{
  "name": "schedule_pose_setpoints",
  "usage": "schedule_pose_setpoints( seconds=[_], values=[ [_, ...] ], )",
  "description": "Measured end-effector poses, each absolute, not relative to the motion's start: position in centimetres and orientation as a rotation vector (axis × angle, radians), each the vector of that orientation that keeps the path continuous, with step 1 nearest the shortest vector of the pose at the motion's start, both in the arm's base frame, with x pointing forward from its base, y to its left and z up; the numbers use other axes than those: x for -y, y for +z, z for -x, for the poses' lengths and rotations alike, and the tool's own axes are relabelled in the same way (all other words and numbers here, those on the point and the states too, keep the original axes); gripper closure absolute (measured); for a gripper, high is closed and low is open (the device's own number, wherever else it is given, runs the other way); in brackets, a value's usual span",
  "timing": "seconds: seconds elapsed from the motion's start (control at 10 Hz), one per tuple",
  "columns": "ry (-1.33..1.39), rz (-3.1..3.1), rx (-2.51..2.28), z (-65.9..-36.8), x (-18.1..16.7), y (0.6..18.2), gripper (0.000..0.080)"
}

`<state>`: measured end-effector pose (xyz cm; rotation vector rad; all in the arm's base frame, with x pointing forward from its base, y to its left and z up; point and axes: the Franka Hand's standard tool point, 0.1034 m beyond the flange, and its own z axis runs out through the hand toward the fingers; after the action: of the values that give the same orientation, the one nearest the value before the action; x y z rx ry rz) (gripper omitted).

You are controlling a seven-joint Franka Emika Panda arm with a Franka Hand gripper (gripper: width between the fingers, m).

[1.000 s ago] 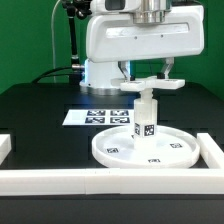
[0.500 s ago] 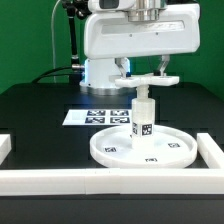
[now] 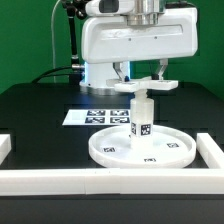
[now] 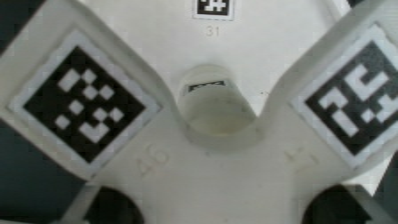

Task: Assemble round table

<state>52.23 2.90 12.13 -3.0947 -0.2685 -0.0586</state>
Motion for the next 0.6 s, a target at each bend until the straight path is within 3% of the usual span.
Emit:
schedule_pose_setpoints(
  seconds=[0.4,0.6],
  values=[
    [-0.037,3.095,0.325,-52.0,-2.8,10.5,0.0351],
    [-0.063,3.091,0.393,-52.4,-2.7,10.6,0.0351]
  ],
)
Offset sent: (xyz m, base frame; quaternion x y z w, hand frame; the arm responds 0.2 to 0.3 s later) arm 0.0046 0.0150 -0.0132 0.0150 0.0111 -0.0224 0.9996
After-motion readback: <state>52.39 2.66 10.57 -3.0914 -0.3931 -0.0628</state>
